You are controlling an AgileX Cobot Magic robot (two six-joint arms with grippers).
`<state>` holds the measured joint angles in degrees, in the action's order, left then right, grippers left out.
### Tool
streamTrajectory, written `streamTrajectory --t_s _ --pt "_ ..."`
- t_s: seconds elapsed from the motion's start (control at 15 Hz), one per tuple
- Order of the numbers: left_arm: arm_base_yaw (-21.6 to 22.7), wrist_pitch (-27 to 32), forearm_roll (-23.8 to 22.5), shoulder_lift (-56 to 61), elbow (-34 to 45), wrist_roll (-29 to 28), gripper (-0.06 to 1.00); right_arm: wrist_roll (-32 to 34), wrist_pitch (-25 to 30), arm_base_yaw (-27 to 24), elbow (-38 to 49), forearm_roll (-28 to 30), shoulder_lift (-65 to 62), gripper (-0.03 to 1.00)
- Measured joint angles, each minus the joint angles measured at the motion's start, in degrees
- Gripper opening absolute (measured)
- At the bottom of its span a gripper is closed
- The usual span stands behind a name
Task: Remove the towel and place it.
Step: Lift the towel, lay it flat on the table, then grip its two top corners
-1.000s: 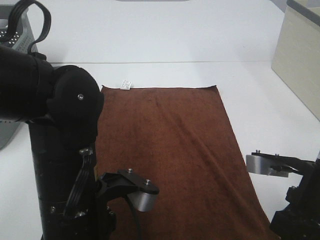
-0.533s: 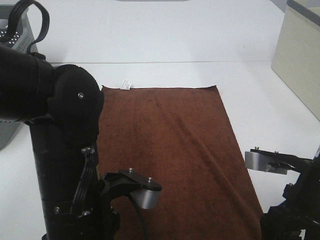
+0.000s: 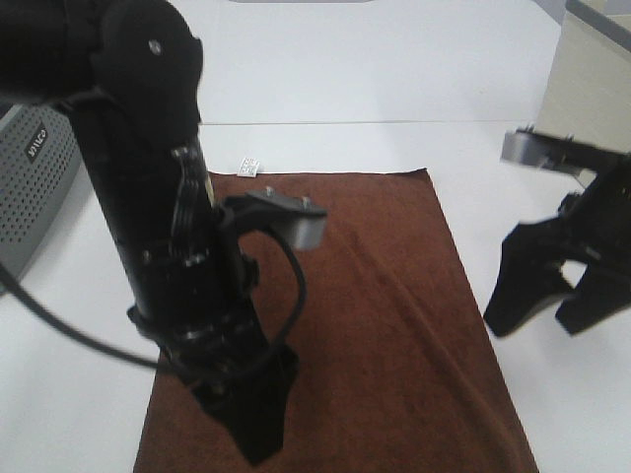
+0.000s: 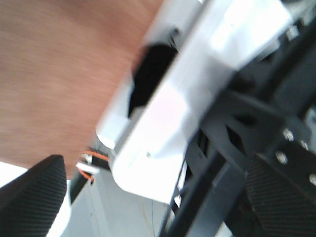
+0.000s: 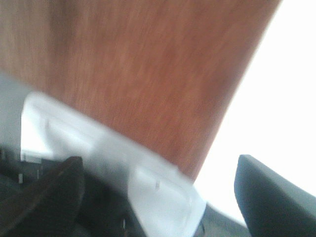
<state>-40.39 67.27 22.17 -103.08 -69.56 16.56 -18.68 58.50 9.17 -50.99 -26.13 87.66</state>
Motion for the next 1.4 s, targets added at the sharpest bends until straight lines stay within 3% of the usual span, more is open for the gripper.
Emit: streamTrajectory --t_s 0.2,0.4,0.6,1.07,1.4 --pt "11.92 -2.69 -0.74 -0.4 -5.96 0.23 0.91 -1.95 -0.69 -9.17 -11.4 -3.09 2.12 0.8" --pt "22.29 -6.3 -0.74 -4.81 -13.18 0.4 0.91 -3.44 -0.17 -10.31 -22.8 -4.3 11.75 0.8" --pt "28.65 -6.76 -0.34 -12.72 -21.77 0.34 0.91 -4.24 1.26 -10.31 -34.49 -4.53 23.61 0.83" --pt "30.6 -9.17 0.8 -31.74 -40.62 0.4 0.91 -6.02 5.27 -10.31 -60.28 -4.58 46.58 0.87" --pt "30.6 -7.22 0.8 -43.83 -54.83 0.4 0.91 -6.19 3.32 -10.31 -65.89 -6.7 54.03 0.87"
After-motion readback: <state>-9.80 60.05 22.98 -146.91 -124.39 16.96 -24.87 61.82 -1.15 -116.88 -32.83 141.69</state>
